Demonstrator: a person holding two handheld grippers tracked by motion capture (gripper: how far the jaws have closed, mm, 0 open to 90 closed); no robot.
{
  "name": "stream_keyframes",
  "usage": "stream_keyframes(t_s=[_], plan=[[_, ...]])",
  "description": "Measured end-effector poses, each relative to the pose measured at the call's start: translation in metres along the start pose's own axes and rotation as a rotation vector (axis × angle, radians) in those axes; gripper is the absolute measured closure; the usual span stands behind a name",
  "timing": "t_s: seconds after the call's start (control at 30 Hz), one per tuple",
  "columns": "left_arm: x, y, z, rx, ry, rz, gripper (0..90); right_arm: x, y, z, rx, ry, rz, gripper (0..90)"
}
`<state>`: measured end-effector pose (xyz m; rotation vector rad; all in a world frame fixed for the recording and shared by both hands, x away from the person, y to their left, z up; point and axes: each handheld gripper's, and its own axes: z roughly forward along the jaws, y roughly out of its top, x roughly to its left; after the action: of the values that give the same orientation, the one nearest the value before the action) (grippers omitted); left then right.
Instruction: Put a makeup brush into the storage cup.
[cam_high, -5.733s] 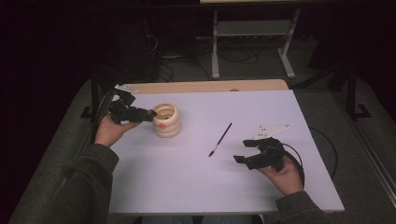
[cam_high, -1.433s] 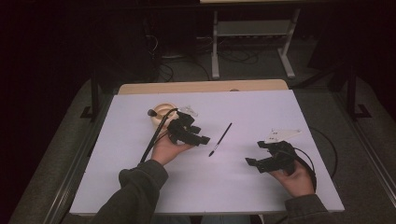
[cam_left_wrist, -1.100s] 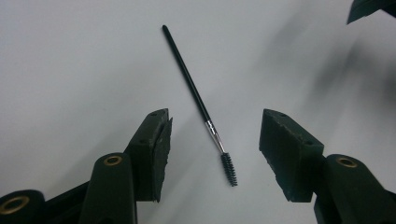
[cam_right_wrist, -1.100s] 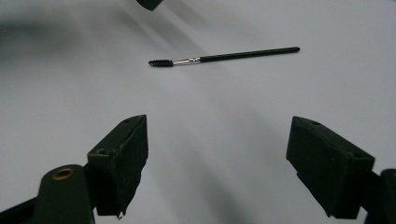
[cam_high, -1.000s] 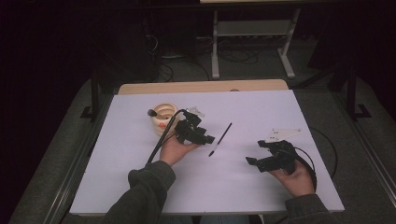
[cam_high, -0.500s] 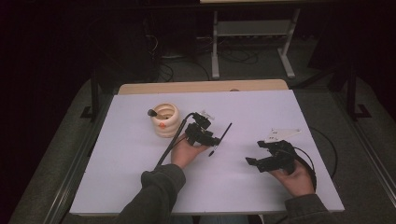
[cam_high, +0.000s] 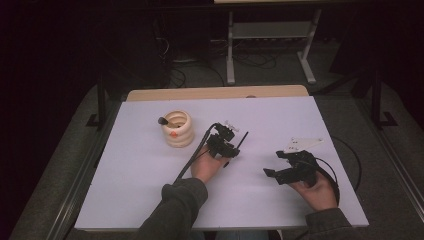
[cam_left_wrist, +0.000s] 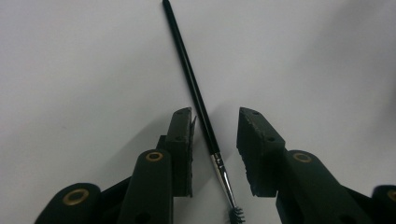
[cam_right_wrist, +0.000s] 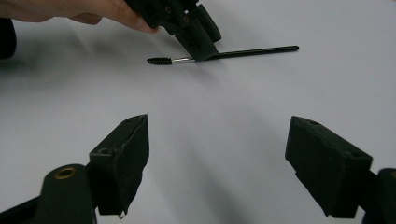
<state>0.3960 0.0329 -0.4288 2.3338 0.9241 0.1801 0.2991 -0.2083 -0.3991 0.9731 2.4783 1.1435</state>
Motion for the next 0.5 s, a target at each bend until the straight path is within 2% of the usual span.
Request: stream_keyframes(t_s=[0.07, 0.17, 0.27, 0.33, 0.5], plan=[[-0.002, 0.001, 0.001, 0.005, 0.015, 0.007, 70.7, -0.001, 0.0, 0.0, -0.001, 0.001, -0.001, 20.6], [-0.004, 0.001, 0.004, 0.045, 0.03, 0.019, 72.6, 0.0, 0.0, 0.0, 0.003, 0.001, 0.0, 20.6], [-0.005, 0.0, 0.006, 0.045, 0.051, 0.01, 74.5, 0.001, 0.0, 0.0, 0.004, 0.002, 0.001, 20.7], [-0.007, 0.001, 0.006, 0.049, 0.071, 0.021, 77.1, 0.0, 0.0, -0.001, 0.001, 0.002, 0.003, 20.7], [-0.016, 0.0, 0.007, 0.05, 0.112, 0.096, 82.5, 0.002, 0.001, 0.0, 0.0, -0.005, -0.01, 21.5]])
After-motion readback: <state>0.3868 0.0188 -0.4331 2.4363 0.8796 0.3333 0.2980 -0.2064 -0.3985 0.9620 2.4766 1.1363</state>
